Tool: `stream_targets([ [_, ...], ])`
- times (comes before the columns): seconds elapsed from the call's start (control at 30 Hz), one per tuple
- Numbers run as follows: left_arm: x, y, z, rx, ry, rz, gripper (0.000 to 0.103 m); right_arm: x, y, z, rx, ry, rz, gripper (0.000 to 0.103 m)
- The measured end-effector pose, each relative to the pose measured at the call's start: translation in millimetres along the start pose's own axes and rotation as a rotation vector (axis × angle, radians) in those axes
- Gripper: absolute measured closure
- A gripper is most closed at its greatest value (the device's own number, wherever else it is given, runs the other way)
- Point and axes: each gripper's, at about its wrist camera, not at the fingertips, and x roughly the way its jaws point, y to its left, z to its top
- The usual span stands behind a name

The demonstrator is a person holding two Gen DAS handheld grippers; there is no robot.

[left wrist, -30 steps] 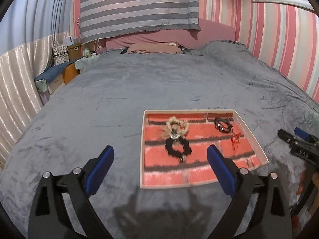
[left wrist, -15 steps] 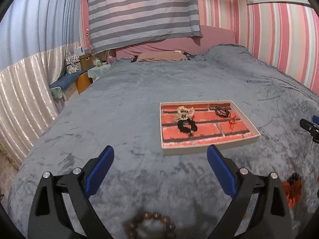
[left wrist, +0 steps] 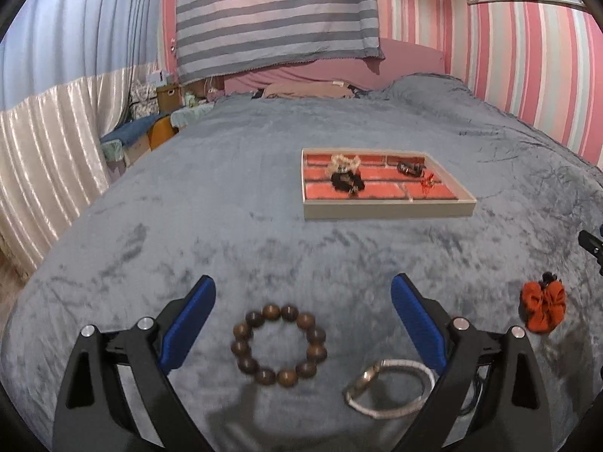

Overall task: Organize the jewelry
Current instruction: 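Withdraw both tools from the tray toward the remaining jewelry, then grasp the silver watch with the left tool while the right tool grasps the orange scrunchie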

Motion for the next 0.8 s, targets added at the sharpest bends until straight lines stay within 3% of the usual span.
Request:
stream_targets([
  [0.57, -8.9, -10.0, -33.7, -0.004, 0.007, -0.036, 0.011, -14.4, -27.5, -37.5, 0.057, -0.037, -0.021, 0.004],
  [0.8, 7.7, -23.2, -50.5, 0.001, 0.039, -0.044, 0.011, 11.2, -15.4, -55.9, 0.021, 0.020, -0.066, 0.004],
])
